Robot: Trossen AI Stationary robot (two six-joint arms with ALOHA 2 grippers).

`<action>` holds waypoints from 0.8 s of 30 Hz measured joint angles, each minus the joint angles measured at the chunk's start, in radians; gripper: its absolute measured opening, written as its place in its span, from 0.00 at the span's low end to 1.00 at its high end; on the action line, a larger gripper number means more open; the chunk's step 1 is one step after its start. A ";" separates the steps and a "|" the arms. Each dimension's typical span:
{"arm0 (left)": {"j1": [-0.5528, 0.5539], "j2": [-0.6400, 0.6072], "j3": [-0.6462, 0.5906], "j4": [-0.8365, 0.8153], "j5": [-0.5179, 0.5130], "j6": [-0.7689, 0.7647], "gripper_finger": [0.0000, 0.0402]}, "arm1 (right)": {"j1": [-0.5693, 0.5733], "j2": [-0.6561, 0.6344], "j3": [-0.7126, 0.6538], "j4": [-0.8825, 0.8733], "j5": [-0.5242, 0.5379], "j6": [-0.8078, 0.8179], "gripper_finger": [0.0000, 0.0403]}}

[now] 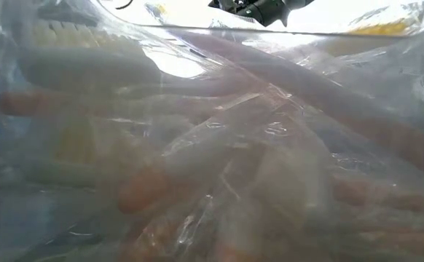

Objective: Pick & Place Toothbrushes
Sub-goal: Put the blue toothbrush into the top black bin

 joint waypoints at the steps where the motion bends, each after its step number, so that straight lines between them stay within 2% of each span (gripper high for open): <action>1: 0.000 0.000 0.000 -0.024 0.003 -0.009 0.25 | 0.000 0.000 0.000 0.000 0.000 -0.001 0.13; 8: -0.001 -0.001 -0.007 -0.101 0.016 -0.047 0.25 | 0.000 0.000 0.000 0.000 0.007 -0.027 0.13; 14: -0.014 -0.006 -0.094 -0.086 0.045 -0.080 0.25 | 0.000 0.000 0.000 0.000 0.018 -0.027 0.13; 19: -0.111 -0.006 -0.206 -0.076 0.076 -0.176 0.25 | 0.000 0.000 0.000 -0.001 0.018 -0.027 0.13; 24: -0.235 -0.006 -0.313 0.033 0.130 -0.280 0.25 | 0.000 0.000 0.000 -0.001 0.018 -0.027 0.13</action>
